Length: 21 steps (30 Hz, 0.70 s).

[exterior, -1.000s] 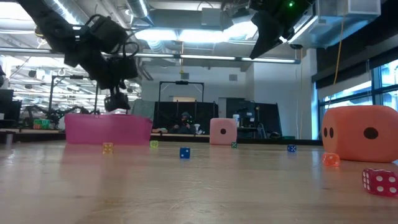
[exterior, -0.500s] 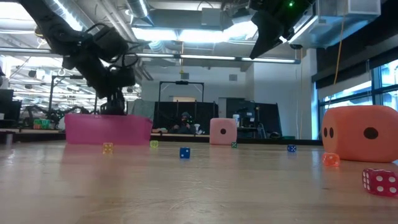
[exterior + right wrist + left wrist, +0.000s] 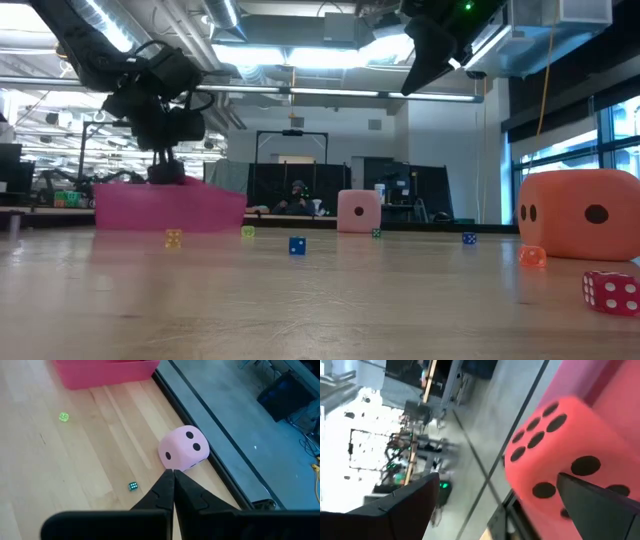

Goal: Pick & Place Dice
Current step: Put the big red dice into the bin, then put the big light pink dice into the red bin

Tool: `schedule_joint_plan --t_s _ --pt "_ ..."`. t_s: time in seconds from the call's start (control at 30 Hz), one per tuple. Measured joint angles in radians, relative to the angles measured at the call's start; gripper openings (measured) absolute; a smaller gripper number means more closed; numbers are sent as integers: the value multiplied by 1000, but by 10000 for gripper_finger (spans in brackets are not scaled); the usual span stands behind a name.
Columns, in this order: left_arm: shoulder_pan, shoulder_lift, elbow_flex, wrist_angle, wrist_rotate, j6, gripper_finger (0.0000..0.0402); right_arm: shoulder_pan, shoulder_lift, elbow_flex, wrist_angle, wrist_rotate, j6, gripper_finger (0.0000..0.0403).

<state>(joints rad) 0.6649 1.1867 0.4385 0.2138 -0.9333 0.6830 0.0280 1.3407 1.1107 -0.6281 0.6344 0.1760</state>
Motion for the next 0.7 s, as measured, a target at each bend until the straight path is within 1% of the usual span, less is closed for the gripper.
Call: schedule_joint_plan --t_s 0.13,0.27,0.37,0.47,0.5,0.57,0.7 --pt "-64 -33 0 4 35 -34 400 0 0 0 0 -4 32 6" --pt "-112 -65 0 7 29 -26 400 -3 0 0 0 -15 -2 7" --pt "-121 -80 0 7 -9 -4 400 -12 0 0 0 -86 -16 20" --pt "-130 -100 0 7 -14 -62 400 -23 3 0 0 -143 -27 49" --pt "-139 -110 0 12 3 -94 400 -27 9 0 2 -151 -24 61" --pt "-162 -131 0 22 78 -150 400 -33 25 -1 -4 -153 -16 88" --pt "-215 -179 0 38 313 -192 400 -42 83 -1 -3 -154 0 148"
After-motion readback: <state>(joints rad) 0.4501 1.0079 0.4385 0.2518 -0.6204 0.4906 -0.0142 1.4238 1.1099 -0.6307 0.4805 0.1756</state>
